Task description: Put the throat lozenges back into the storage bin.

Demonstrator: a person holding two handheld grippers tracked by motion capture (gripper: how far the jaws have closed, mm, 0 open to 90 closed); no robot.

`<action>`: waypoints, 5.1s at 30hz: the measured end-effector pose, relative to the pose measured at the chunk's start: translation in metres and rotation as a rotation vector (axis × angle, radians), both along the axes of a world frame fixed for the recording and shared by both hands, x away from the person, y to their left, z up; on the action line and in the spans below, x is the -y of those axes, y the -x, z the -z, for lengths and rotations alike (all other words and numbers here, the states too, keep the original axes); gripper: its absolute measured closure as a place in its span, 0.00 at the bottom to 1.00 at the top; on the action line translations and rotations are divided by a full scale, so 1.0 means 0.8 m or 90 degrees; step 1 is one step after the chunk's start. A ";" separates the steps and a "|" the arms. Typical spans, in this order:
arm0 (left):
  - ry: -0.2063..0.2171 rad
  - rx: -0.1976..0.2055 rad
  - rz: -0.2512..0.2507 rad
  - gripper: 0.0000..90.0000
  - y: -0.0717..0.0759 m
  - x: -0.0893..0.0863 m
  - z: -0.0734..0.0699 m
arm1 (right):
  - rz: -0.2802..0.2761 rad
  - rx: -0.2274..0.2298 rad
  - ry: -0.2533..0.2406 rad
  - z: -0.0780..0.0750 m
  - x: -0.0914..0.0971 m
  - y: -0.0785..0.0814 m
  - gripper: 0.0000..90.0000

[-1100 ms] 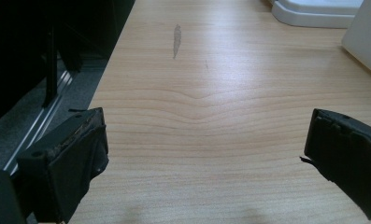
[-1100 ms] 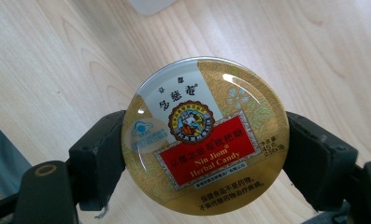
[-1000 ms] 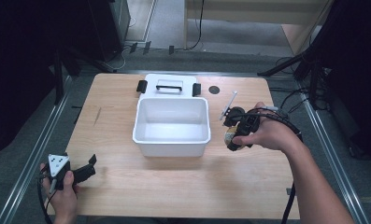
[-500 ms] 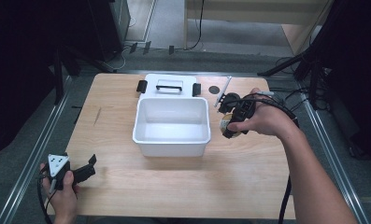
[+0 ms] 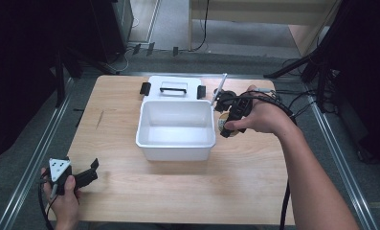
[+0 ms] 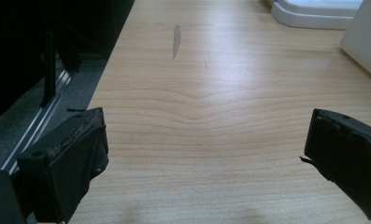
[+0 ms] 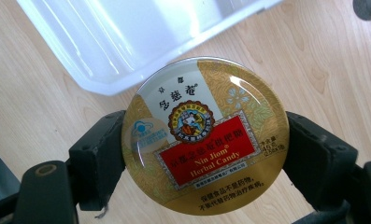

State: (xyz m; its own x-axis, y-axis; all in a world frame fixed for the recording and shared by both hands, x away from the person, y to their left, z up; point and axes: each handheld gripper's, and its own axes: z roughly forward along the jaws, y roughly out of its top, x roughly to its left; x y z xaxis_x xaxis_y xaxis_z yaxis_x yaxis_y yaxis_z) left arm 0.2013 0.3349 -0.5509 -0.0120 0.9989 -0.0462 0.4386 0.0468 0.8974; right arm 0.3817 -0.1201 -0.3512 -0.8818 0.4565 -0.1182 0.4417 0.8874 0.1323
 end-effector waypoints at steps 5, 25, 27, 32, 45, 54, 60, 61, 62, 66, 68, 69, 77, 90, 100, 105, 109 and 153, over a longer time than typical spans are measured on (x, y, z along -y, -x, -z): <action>0.000 0.001 0.000 0.00 0.000 0.000 0.000 | -0.011 0.004 -0.003 -0.001 -0.010 -0.002 0.23; 0.002 0.001 0.000 0.00 0.000 0.000 0.000 | -0.041 0.004 -0.017 0.003 -0.047 -0.010 0.23; 0.003 0.002 0.000 0.00 0.000 0.000 0.000 | -0.049 0.006 -0.018 0.005 -0.051 -0.011 0.23; 0.004 0.001 0.000 0.00 0.000 0.000 0.000 | -0.057 0.006 -0.019 0.008 -0.059 -0.013 0.23; 0.006 0.002 0.001 0.00 0.000 -0.001 0.000 | -0.095 0.009 -0.023 0.017 -0.080 -0.014 0.23; 0.008 0.002 0.002 0.00 0.000 -0.001 0.000 | -0.126 0.005 -0.027 0.027 -0.089 -0.014 0.23; 0.008 0.003 0.003 0.00 0.000 -0.001 0.000 | -0.166 0.013 -0.017 0.034 -0.091 -0.012 0.23; 0.008 0.003 0.002 0.00 0.000 -0.001 0.000 | -0.171 0.012 -0.016 0.035 -0.091 -0.012 0.23; 0.008 0.003 0.002 0.00 0.000 -0.001 0.000 | -0.178 0.014 -0.015 0.037 -0.091 -0.011 0.23; 0.008 0.003 0.003 0.00 0.000 -0.001 0.000 | -0.208 0.019 -0.013 0.041 -0.089 -0.010 0.23; 0.008 0.003 0.002 0.00 0.000 -0.001 0.000 | -0.223 0.018 -0.018 0.043 -0.087 -0.010 0.23; 0.008 0.003 0.002 0.00 0.000 -0.001 0.000 | -0.227 0.013 -0.021 0.043 -0.086 -0.010 0.23; 0.009 0.005 0.001 0.00 0.000 -0.001 0.000 | -0.275 0.017 -0.021 0.053 -0.084 -0.014 0.23; 0.007 0.005 0.002 0.00 0.001 -0.001 0.000 | -0.281 0.010 -0.013 0.063 -0.085 -0.016 0.23; 0.006 0.006 0.004 0.00 0.002 -0.001 0.000 | -0.289 0.007 -0.002 0.075 -0.088 -0.019 0.23; 0.006 0.005 0.004 0.00 0.002 -0.001 0.000 | -0.292 0.006 0.008 0.080 -0.090 -0.019 0.23; 0.007 0.006 0.004 0.00 0.002 -0.001 0.000 | -0.295 0.006 0.019 0.085 -0.092 -0.019 0.23; 0.006 0.006 0.005 0.00 0.002 -0.001 0.000 | -0.267 -0.044 0.067 0.112 -0.107 -0.032 0.23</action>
State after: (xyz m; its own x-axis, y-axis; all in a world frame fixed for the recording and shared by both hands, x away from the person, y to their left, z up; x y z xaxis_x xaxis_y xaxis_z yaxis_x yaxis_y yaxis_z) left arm 0.1997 0.3354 -0.5511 -0.0037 0.9985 -0.0554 0.4309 0.0516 0.9009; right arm 0.4074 -0.0344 -0.4409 -0.9958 0.0463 -0.0796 0.0453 0.9989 0.0137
